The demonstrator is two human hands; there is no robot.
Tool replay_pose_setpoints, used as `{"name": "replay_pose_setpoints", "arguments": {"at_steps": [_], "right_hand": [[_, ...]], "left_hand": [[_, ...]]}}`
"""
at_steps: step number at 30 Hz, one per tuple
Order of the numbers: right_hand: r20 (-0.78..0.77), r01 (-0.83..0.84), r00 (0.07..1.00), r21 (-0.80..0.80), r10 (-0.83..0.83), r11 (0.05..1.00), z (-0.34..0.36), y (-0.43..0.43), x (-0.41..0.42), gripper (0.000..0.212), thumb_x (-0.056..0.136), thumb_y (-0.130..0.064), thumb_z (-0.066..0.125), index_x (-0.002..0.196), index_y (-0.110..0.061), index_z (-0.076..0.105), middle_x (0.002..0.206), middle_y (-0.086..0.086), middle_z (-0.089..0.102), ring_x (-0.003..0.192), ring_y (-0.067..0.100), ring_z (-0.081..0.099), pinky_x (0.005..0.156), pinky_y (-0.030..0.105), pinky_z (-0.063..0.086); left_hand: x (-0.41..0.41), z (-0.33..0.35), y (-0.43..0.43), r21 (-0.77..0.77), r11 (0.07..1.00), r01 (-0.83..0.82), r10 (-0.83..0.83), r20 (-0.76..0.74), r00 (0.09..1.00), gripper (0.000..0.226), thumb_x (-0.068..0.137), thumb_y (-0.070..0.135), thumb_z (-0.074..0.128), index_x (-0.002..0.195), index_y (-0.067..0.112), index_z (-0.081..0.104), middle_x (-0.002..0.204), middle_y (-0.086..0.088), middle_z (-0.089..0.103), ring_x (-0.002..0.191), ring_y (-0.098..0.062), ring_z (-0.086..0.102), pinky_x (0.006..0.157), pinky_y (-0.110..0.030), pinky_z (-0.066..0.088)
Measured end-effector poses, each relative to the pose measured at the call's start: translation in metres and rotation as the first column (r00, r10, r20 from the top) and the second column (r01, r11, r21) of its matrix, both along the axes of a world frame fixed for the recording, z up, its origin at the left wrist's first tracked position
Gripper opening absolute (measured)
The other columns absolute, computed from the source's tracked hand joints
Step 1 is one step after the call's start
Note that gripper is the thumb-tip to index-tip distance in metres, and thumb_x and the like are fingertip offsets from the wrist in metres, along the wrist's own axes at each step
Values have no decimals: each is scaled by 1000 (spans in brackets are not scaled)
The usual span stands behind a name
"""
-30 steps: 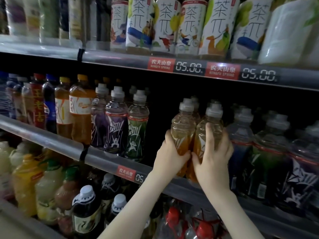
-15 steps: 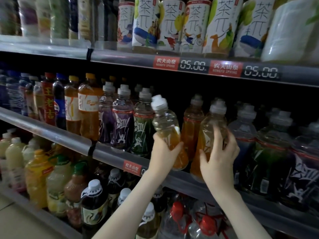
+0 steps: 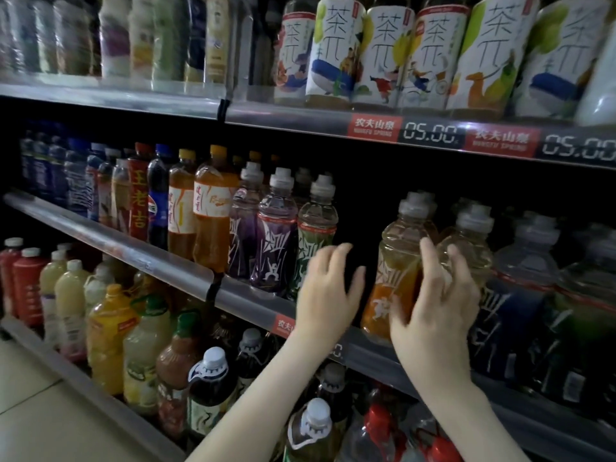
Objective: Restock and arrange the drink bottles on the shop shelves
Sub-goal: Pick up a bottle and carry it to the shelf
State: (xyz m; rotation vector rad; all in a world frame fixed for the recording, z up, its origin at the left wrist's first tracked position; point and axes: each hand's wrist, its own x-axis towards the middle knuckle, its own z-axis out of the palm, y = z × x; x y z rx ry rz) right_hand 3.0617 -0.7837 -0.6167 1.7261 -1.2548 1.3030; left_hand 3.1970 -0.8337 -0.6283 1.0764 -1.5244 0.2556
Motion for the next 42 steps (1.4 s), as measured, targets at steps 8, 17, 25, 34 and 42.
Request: {"name": "replay_pose_setpoints", "arguments": {"at_steps": [8,17,25,34,42], "right_hand": [[-63,-135,988,70,139,988,-16,-2,47,90,71,-7,79,144,-13,29,144,20,26,130,35,33,104,45,31],[-61,-67,996,83,72,994,-11,24,-24,75,82,-10,70,143,-17,27,143,14,26,130,31,32,107,45,33],[264,-517,846,196,463,833,25,62,-66,68,90,-35,63,147,-28,26,138,-10,41,132,-1,34,109,16,30],[421,-611,741,98,524,785,29,96,-121,31,70,-35,82,91,-41,60,87,-39,64,86,-14,62,74,2,44],[660,-408,722,169,205,897,16,116,-216,47,66,-45,71,99,-13,66,82,-12,69,76,-9,61,61,2,40]], "left_hand": [[37,-11,-19,461,875,-148,147,38,988,98,88,41,62,150,17,-10,135,-17,41,116,-32,50,86,-36,48],[17,-10,-21,442,885,-144,239,-166,957,75,87,23,67,141,-4,23,127,-25,43,109,-44,54,83,-41,45],[-27,18,56,77,992,-98,121,-422,898,71,81,26,73,129,-9,34,123,-25,46,108,-33,50,83,-34,43],[-137,14,114,-108,973,204,-175,231,957,65,77,34,58,131,4,42,114,-8,56,104,-18,49,77,-21,45],[-185,39,74,-44,986,161,-129,404,906,59,94,44,46,145,15,37,135,-19,47,122,-36,46,106,-49,37]]}}
